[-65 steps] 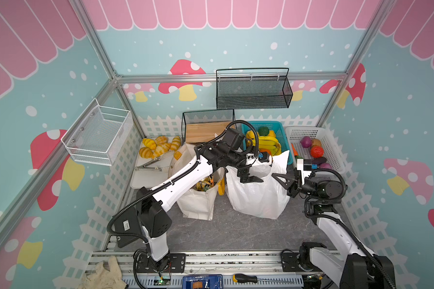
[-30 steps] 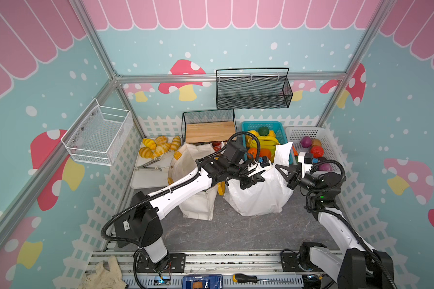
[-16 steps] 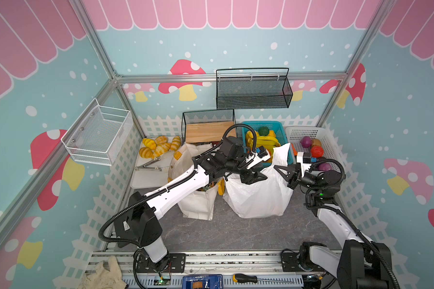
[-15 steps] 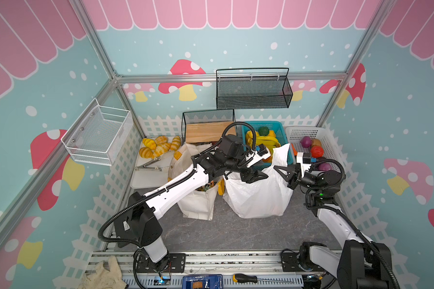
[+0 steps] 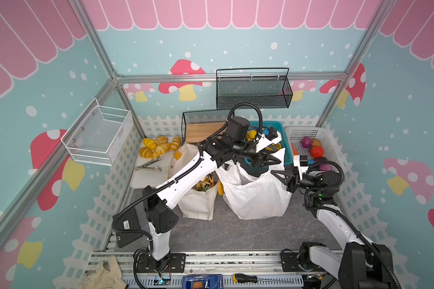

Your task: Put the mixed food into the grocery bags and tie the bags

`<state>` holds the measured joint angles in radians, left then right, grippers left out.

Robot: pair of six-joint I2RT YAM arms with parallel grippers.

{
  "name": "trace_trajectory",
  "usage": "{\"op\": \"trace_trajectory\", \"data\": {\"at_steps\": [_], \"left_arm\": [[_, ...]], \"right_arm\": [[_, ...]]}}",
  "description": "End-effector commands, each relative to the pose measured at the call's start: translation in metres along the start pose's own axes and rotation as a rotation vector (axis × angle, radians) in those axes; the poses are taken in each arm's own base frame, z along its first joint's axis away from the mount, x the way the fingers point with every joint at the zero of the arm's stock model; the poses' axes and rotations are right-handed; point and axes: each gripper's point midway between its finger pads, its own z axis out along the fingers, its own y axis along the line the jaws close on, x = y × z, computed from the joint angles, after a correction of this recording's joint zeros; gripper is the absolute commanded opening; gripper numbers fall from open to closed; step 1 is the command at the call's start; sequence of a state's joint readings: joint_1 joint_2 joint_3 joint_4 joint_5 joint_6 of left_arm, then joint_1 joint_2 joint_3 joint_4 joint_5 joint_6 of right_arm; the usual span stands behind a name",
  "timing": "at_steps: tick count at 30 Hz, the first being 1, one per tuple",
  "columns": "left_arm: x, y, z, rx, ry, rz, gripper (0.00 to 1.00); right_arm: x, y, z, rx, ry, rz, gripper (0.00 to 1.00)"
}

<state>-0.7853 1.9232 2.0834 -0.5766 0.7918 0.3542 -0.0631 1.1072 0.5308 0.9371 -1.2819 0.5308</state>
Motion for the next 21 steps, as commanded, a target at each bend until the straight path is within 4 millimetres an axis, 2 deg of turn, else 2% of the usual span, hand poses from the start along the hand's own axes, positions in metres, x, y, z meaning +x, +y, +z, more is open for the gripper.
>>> {"op": "trace_trajectory", "data": {"at_steps": [1,3,4,6,9,10,15,21], "left_arm": [[-0.005,-0.005,0.003,0.021,0.005,-0.043,0.16],[-0.006,-0.001,0.005,-0.017,0.009,-0.092,0.02],[-0.006,0.003,0.007,-0.046,0.01,-0.125,0.0],[-0.002,0.01,0.01,-0.101,0.01,-0.201,0.0],[0.001,0.016,0.012,-0.162,-0.006,-0.287,0.0],[0.002,0.017,0.013,-0.181,-0.013,-0.301,0.0],[0.001,0.016,0.013,-0.22,-0.048,-0.34,0.0],[-0.002,0.017,0.011,-0.237,-0.068,-0.375,0.0]], "right_arm": [[-0.001,-0.008,0.002,0.049,0.009,-0.005,0.03],[0.003,-0.022,-0.001,0.16,0.021,0.004,0.21],[0.004,-0.028,-0.002,0.232,0.028,-0.014,0.34],[0.005,-0.03,-0.005,0.326,0.033,-0.054,0.47],[0.005,-0.033,-0.008,0.454,0.032,-0.088,0.56],[0.005,-0.035,-0.009,0.496,0.026,-0.095,0.65],[-0.006,-0.039,-0.004,0.629,-0.014,-0.126,0.77],[-0.017,-0.055,-0.006,0.806,-0.067,-0.114,0.79]]}}
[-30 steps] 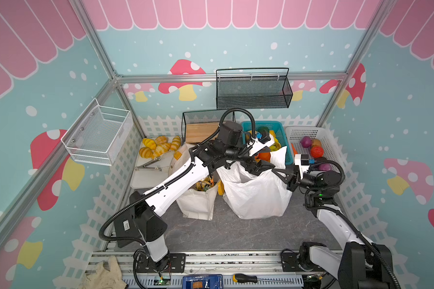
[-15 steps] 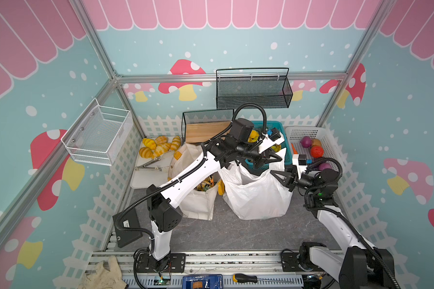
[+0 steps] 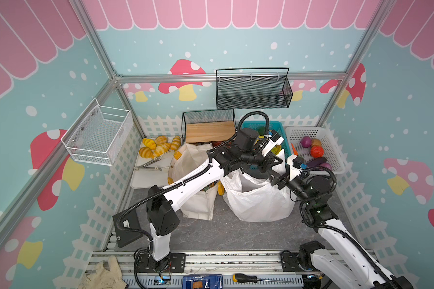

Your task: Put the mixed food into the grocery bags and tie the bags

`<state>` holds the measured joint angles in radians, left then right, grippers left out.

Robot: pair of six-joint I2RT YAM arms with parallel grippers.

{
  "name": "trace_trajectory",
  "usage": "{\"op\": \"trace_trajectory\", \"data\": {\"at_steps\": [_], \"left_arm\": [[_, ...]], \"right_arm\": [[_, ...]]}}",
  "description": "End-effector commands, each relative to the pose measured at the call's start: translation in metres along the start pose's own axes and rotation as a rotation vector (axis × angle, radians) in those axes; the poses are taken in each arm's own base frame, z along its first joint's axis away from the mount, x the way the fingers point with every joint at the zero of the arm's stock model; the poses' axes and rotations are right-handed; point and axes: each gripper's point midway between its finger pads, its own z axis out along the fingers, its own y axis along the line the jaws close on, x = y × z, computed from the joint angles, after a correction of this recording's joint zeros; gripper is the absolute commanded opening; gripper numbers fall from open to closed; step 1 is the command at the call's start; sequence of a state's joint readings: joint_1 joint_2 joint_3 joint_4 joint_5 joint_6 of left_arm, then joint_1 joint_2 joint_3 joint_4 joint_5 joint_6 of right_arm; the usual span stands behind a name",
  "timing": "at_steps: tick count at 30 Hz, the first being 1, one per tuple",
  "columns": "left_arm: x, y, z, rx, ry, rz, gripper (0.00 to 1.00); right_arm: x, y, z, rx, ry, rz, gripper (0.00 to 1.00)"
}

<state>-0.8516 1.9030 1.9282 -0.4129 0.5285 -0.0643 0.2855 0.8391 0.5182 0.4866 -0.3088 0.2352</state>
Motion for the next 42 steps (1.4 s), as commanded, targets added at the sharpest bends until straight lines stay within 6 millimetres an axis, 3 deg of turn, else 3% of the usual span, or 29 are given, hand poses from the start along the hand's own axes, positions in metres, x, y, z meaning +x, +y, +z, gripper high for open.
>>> {"op": "trace_trajectory", "data": {"at_steps": [1,5,9,13,16,24,27,30,33,37,42], "left_arm": [[-0.028,-0.01,-0.018,-0.018,-0.085,-0.009,0.0],[-0.028,-0.01,-0.02,-0.026,-0.091,-0.019,0.0],[-0.03,-0.011,-0.024,-0.032,-0.103,-0.023,0.0],[-0.028,-0.007,-0.025,-0.047,-0.103,-0.029,0.0],[-0.026,-0.004,-0.023,-0.054,-0.1,-0.038,0.0],[-0.026,0.007,-0.026,-0.086,-0.104,-0.046,0.0],[-0.027,0.009,-0.027,-0.088,-0.105,-0.044,0.0],[-0.027,0.012,-0.029,-0.088,-0.106,-0.044,0.0],[-0.028,0.013,-0.032,-0.081,-0.107,-0.047,0.0],[-0.028,0.016,-0.034,-0.071,-0.108,-0.058,0.0],[-0.029,0.015,-0.036,-0.061,-0.109,-0.055,0.0]], "right_arm": [[-0.002,-0.028,0.002,0.207,-0.011,-0.014,0.78],[0.013,-0.045,0.006,0.373,0.06,0.005,0.74],[0.055,-0.065,0.0,0.528,0.184,0.04,0.63],[0.096,-0.069,-0.003,0.549,0.278,0.045,0.53],[0.107,-0.066,-0.003,0.524,0.295,0.04,0.48],[0.091,-0.048,0.006,0.402,0.26,-0.005,0.31],[0.078,-0.033,0.009,0.308,0.23,-0.041,0.42],[0.053,-0.015,0.007,0.188,0.17,-0.08,0.63],[0.03,0.003,0.0,0.071,0.117,-0.122,0.77],[0.013,0.02,-0.008,-0.075,0.083,-0.14,0.86],[0.0,0.008,-0.018,-0.142,0.065,-0.109,0.9]]}}
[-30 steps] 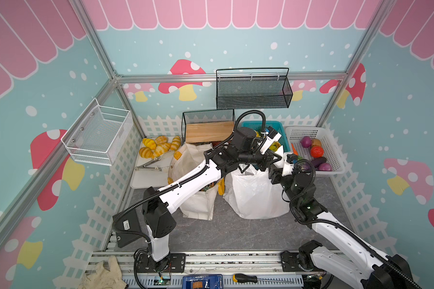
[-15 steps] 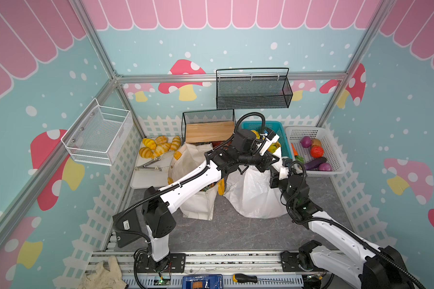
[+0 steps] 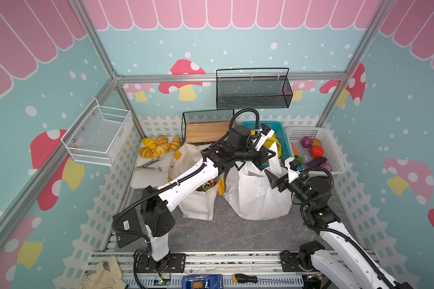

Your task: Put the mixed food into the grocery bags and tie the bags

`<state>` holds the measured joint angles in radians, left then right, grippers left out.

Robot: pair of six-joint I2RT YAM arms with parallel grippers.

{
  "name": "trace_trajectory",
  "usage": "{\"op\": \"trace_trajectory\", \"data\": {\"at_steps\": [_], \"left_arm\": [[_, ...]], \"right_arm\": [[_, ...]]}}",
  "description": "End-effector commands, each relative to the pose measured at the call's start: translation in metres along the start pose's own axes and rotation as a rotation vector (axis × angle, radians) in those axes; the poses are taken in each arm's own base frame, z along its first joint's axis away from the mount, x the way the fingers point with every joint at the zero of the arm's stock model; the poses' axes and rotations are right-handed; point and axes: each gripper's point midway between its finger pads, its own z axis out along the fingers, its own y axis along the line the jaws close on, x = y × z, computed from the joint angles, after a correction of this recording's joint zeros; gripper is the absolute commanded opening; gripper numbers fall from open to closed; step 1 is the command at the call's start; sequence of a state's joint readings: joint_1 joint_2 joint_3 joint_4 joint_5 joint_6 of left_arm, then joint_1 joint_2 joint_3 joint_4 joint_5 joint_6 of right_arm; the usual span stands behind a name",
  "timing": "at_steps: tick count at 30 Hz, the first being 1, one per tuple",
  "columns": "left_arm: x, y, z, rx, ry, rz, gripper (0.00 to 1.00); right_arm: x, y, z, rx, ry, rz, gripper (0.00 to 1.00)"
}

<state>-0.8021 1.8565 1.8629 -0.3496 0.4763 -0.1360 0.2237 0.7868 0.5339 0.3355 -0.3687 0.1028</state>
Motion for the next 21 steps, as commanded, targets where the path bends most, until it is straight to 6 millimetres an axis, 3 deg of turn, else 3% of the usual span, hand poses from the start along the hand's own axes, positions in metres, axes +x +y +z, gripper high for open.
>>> {"op": "trace_trajectory", "data": {"at_steps": [1,7,14,19,21], "left_arm": [[-0.02,-0.013,-0.016,0.033,-0.049,0.008,0.0],[-0.021,-0.013,-0.018,0.042,-0.049,0.011,0.0],[-0.02,-0.014,-0.019,0.049,-0.045,0.021,0.0],[-0.02,-0.015,-0.019,0.049,-0.045,0.043,0.0],[-0.02,-0.016,-0.022,0.049,-0.046,0.076,0.11]], "right_arm": [[-0.015,0.014,-0.007,-0.166,-0.031,-0.008,0.9],[-0.023,0.014,-0.007,-0.33,-0.07,0.021,0.83],[-0.016,0.006,0.006,-0.439,-0.068,0.058,0.51],[-0.014,0.014,0.006,-0.531,-0.094,0.092,0.16],[-0.011,0.009,0.008,-0.502,-0.086,0.115,0.06]]}}
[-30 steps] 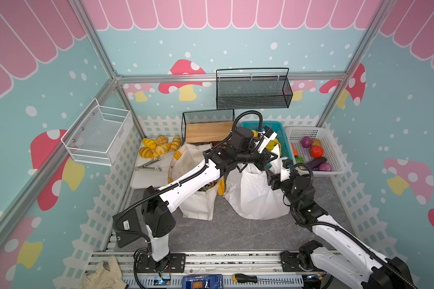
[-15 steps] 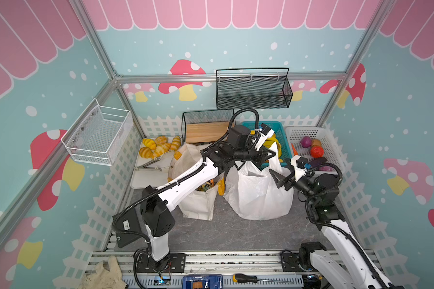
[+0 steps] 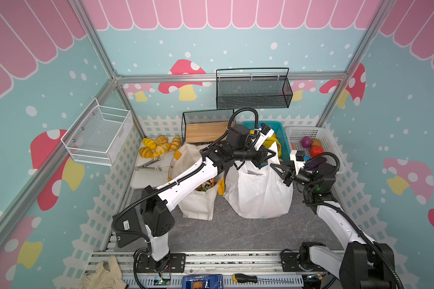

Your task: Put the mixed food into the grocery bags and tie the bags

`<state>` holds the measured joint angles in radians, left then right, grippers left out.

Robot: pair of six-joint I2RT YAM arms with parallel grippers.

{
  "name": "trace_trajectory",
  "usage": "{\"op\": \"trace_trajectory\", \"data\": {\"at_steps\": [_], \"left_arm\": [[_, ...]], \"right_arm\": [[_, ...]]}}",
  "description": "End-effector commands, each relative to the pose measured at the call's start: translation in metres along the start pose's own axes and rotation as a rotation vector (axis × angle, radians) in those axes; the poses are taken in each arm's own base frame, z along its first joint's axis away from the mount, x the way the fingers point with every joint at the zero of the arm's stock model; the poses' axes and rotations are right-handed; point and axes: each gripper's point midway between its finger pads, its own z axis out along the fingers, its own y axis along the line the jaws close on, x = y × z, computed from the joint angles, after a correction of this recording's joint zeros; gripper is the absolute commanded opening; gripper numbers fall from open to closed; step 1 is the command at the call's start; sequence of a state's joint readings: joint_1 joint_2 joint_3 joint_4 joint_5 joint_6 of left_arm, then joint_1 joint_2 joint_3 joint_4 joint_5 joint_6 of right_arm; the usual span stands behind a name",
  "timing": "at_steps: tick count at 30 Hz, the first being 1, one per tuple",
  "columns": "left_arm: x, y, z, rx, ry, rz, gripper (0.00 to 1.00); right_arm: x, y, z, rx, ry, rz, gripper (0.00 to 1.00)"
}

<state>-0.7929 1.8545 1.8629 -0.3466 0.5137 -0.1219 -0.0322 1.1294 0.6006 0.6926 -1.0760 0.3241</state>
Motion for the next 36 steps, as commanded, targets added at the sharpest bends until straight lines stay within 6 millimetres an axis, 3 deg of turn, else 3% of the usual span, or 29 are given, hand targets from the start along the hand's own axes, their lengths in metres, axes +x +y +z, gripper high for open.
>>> {"op": "trace_trajectory", "data": {"at_steps": [1,4,9,12,15,19,23,25,36], "left_arm": [[-0.02,-0.016,-0.023,0.016,-0.05,0.078,0.2],[-0.025,-0.025,-0.04,0.01,-0.068,0.14,0.41],[-0.017,-0.052,-0.085,0.063,-0.132,0.261,0.58],[-0.009,-0.056,-0.119,0.042,-0.21,0.318,0.71],[0.009,-0.041,-0.15,-0.026,-0.238,0.352,0.78],[0.03,0.006,-0.18,-0.175,-0.215,0.352,0.82],[0.044,0.048,-0.178,-0.231,-0.128,0.362,0.83],[0.047,0.058,-0.171,-0.211,-0.102,0.361,0.83],[0.038,0.094,-0.125,-0.107,-0.064,0.37,0.8]], "right_arm": [[-0.012,0.006,-0.002,-0.033,-0.039,-0.033,0.04],[-0.008,-0.007,-0.008,0.021,-0.038,0.025,0.0],[-0.006,-0.022,-0.012,0.088,-0.043,0.077,0.0],[-0.005,-0.027,-0.012,0.112,-0.037,0.088,0.0],[-0.007,-0.029,-0.014,0.127,-0.037,0.083,0.0],[-0.009,-0.033,-0.015,0.147,-0.036,0.077,0.0],[-0.01,-0.035,-0.015,0.153,-0.038,0.078,0.0],[-0.009,-0.034,-0.016,0.153,-0.037,0.077,0.0],[-0.009,-0.032,-0.017,0.16,-0.034,0.067,0.0]]}}
